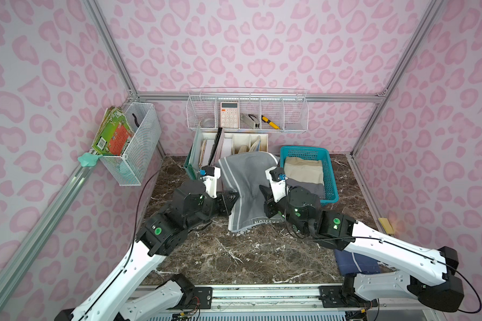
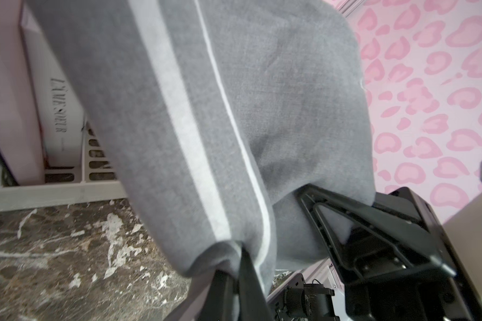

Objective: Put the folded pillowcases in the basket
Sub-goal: Place the pillowcase in the basket.

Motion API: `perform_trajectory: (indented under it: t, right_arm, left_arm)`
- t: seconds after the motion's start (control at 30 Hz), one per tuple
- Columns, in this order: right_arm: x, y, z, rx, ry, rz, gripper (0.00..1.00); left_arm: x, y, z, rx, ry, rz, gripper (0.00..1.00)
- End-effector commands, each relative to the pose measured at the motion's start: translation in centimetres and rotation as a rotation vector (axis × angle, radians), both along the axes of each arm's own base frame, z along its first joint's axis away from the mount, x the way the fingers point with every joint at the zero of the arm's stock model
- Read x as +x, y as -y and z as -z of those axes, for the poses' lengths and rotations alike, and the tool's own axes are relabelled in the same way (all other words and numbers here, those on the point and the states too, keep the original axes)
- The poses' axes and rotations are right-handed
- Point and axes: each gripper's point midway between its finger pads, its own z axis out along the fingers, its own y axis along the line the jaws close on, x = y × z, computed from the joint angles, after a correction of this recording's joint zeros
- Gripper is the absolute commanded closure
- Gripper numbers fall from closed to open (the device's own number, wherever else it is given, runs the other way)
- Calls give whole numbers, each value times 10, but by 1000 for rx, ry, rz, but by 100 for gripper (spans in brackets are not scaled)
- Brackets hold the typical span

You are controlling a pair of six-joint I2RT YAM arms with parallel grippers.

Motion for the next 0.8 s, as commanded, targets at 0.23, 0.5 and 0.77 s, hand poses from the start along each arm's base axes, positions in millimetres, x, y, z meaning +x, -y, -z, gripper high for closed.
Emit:
perform_trajectory:
  t: [0.23, 0.5, 0.77]
  right_arm:
    - [51, 84, -28, 19, 15, 144, 100]
    - [91, 146, -30, 34, 4, 243, 100]
    - [134, 199, 0, 112, -101, 334, 100]
  left_arm:
    - [55, 71, -47, -3, 106, 75, 100]
    - [98, 137, -42, 34, 101, 119, 100]
    - [146, 178, -12, 82, 67, 90, 100]
